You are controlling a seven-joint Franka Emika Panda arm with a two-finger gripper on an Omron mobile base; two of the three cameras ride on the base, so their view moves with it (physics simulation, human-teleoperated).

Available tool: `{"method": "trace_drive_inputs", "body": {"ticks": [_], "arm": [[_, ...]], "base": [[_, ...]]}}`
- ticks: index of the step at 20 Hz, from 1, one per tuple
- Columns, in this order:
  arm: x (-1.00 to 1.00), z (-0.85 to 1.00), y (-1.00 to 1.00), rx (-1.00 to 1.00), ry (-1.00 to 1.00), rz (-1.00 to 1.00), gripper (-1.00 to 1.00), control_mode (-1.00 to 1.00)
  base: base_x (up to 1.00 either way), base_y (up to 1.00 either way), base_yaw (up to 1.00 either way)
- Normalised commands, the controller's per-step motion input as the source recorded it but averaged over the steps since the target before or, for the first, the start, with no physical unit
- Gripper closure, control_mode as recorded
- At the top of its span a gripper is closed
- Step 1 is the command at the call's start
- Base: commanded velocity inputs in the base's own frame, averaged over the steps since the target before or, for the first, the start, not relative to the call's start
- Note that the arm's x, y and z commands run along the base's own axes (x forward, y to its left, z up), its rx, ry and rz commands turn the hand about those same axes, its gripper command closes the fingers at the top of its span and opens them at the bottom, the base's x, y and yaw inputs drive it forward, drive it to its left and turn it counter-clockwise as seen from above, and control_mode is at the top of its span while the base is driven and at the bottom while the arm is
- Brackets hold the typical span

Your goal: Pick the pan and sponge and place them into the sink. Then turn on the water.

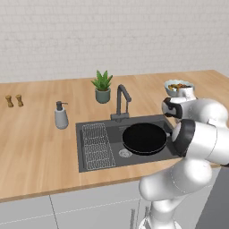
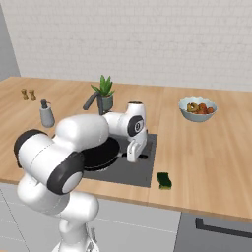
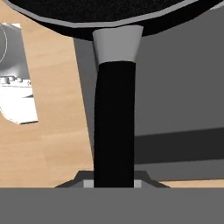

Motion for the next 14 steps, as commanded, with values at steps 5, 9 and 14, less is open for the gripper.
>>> {"method": "trace_drive_inputs", "body": {"ticks": [5,9,14], "arm": [[0.42,0.00,0.20,0.00,0.00,-0.05,1.00,-1.00],[0.56,0.00,0.10,0.00,0.01,-0.10,1.00,-1.00],[0.14,0.00,0.00,0.00,0.00,-0.05,1.00,-1.00]], "base": [[0.00,0.00,0.00],[0.00,0.00,0.00],[0.00,0.00,0.00]]}}
